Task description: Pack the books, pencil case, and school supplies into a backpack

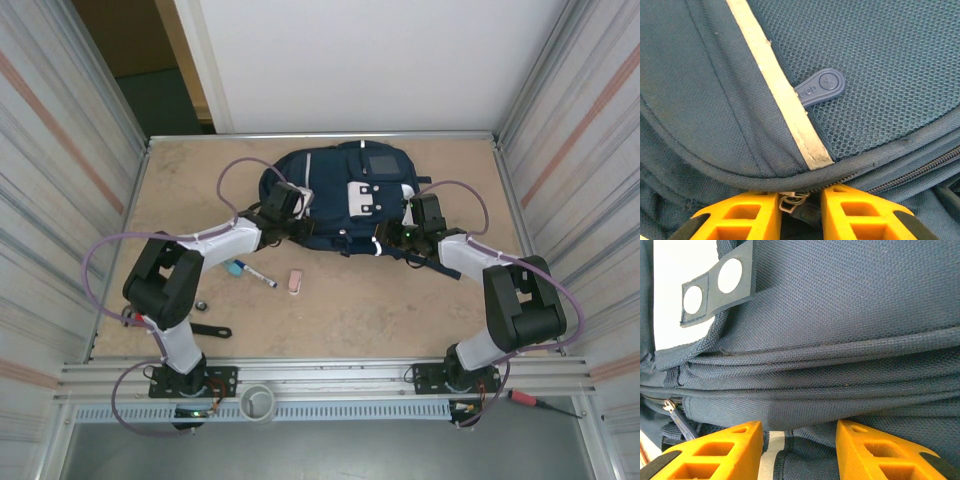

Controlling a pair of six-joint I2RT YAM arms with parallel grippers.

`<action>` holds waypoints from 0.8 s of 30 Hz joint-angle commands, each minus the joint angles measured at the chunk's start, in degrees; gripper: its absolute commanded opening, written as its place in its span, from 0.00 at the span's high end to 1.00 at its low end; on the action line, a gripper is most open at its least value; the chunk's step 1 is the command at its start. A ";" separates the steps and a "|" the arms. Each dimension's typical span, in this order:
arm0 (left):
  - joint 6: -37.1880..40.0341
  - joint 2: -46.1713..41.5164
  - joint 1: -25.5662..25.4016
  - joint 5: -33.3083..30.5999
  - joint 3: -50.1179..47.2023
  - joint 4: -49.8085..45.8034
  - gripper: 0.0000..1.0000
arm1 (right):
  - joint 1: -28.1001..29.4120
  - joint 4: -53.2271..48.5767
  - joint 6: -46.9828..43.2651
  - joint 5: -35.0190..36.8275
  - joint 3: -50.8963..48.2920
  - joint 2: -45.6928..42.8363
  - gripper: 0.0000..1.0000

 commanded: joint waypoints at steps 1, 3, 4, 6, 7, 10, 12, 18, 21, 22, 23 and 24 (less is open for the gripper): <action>-1.92 -0.75 -0.03 1.48 -1.78 2.38 0.80 | -0.32 -1.27 -1.51 -0.68 -0.85 0.00 0.58; -2.40 -1.51 -0.03 2.26 -2.31 3.30 0.84 | -0.38 -1.33 -1.51 -0.76 -0.70 -0.01 0.58; -2.74 -1.92 0.05 2.63 -2.68 3.86 0.86 | -0.36 -1.35 -1.51 -0.69 -0.75 -0.05 0.58; -3.28 -2.92 0.05 3.18 -3.33 4.84 0.89 | -0.39 -1.42 -1.50 -0.77 -0.56 0.01 0.58; -3.61 -3.41 0.07 3.35 -3.52 5.03 0.91 | -0.39 -1.44 -1.55 -0.77 -0.58 -0.01 0.58; -3.77 -4.71 0.13 3.60 -4.19 5.58 0.95 | -0.47 -1.62 -1.68 -0.68 -0.50 -0.19 0.58; -3.50 -5.44 0.22 3.10 -4.45 4.99 1.00 | -0.57 -1.70 -1.71 -0.62 -0.37 -0.25 0.58; -2.38 -8.90 3.74 6.90 -6.80 5.29 1.00 | -1.76 -2.38 -1.89 0.84 -0.69 -0.09 0.58; -0.74 -10.59 5.26 9.99 -7.80 5.58 1.00 | -2.83 -3.00 -1.78 1.80 -0.94 0.35 0.58; 0.17 -10.90 5.71 10.18 -7.85 5.22 1.00 | -3.17 -3.11 -1.69 1.95 -0.90 0.42 0.58; 1.09 -10.92 5.93 9.64 -7.80 4.57 1.00 | -3.40 -3.24 -1.69 2.03 -0.94 0.54 0.58; 2.27 -10.90 6.11 8.40 -7.68 3.83 1.00 | -3.53 -3.29 -1.64 2.04 -0.86 0.62 0.58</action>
